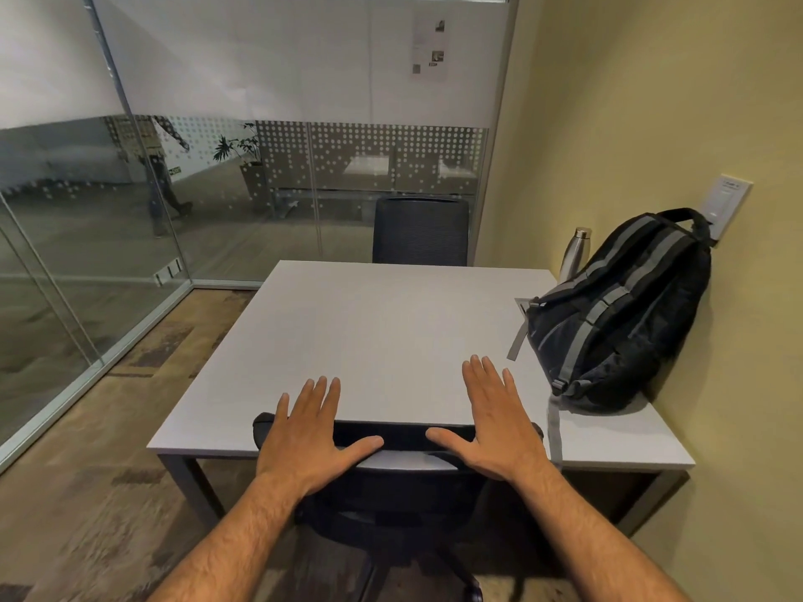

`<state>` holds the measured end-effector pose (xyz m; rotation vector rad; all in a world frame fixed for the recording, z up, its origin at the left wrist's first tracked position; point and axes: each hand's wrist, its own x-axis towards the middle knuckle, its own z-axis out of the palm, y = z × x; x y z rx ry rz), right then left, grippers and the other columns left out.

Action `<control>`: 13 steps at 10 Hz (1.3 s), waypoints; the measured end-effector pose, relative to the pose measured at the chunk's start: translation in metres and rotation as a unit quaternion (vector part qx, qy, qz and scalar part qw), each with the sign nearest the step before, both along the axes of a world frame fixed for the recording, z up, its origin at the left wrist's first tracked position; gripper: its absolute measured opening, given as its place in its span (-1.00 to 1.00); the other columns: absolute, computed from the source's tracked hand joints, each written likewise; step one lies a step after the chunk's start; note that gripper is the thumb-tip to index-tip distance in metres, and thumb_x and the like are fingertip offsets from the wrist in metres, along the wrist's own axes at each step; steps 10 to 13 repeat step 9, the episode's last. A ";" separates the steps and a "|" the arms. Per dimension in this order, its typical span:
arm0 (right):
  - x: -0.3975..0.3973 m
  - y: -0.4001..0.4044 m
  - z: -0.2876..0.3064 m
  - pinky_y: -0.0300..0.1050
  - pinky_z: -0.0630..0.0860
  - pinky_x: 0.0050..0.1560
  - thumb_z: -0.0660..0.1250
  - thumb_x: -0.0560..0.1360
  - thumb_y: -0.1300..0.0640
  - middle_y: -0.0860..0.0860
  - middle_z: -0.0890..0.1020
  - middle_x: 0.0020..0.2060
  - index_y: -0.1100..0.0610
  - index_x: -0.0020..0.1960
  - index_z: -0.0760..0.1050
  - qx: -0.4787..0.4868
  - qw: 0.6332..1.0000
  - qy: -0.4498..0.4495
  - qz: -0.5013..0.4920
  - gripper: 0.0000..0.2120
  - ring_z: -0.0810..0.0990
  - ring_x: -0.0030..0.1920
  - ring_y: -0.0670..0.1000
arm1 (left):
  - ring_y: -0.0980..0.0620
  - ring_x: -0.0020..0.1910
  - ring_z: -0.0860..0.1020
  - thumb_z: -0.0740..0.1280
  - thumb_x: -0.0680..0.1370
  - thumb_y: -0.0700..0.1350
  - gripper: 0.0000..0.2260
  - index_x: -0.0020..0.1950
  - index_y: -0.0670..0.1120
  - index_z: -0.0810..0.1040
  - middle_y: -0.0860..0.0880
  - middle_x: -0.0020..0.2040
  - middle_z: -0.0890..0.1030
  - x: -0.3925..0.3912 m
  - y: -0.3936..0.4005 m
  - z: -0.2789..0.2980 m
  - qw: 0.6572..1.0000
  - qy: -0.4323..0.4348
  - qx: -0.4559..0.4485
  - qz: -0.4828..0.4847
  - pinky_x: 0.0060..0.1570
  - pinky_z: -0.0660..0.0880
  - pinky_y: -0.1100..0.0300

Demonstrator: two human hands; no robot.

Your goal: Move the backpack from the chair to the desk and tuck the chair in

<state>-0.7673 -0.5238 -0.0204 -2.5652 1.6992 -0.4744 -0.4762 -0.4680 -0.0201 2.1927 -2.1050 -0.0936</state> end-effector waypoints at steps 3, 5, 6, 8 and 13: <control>0.000 -0.004 0.001 0.02 -0.47 0.54 -0.13 0.35 -0.72 -0.03 -0.24 0.64 0.05 0.67 -0.21 0.012 1.000 0.007 -0.007 0.17 -0.36 0.61 -0.05 | -0.02 0.63 -0.23 -0.29 0.23 0.72 0.14 0.64 0.05 -0.26 -0.01 0.68 -0.19 0.000 -0.003 0.000 1.000 0.000 -0.002 -0.003 0.57 -0.28 -0.11; 0.000 0.000 0.007 0.04 -0.47 0.54 -0.19 0.34 -0.73 -0.02 -0.23 0.64 0.05 0.67 -0.21 0.018 1.000 0.020 -0.007 0.18 -0.35 0.61 -0.04 | -0.01 0.63 -0.24 -0.28 0.23 0.72 0.15 0.63 0.03 -0.28 -0.01 0.67 -0.20 -0.001 0.001 0.003 1.000 0.011 -0.010 -0.008 0.57 -0.29 -0.10; 0.000 0.002 0.010 0.09 -0.42 0.58 -0.20 0.35 -0.72 -0.01 -0.18 0.66 0.05 0.67 -0.16 0.012 1.000 0.015 -0.004 0.16 -0.32 0.62 -0.03 | -0.01 0.63 -0.25 -0.28 0.24 0.72 0.14 0.62 0.03 -0.31 -0.01 0.67 -0.23 -0.002 0.003 0.004 1.000 0.015 -0.014 -0.009 0.57 -0.30 -0.10; -0.001 0.016 0.024 0.15 -0.24 0.64 -0.03 0.45 -0.61 -0.01 0.03 0.67 -0.01 0.66 0.07 0.006 0.995 -0.097 -0.003 -0.03 -0.11 0.65 -0.03 | 0.02 0.62 -0.28 -0.23 0.27 0.71 0.11 0.61 0.05 -0.33 0.03 0.66 -0.25 0.001 0.007 0.005 0.999 0.039 -0.018 -0.020 0.56 -0.31 -0.08; 0.006 0.029 0.061 0.18 0.21 0.58 0.29 0.52 -0.32 -0.01 0.35 0.56 0.02 0.54 0.35 -0.046 0.961 -0.271 -0.030 -0.30 0.29 0.56 0.05 | 0.05 0.61 -0.27 -0.19 0.29 0.70 0.09 0.63 0.07 -0.27 0.04 0.67 -0.20 0.000 0.007 0.010 0.996 0.073 -0.034 -0.027 0.57 -0.29 -0.08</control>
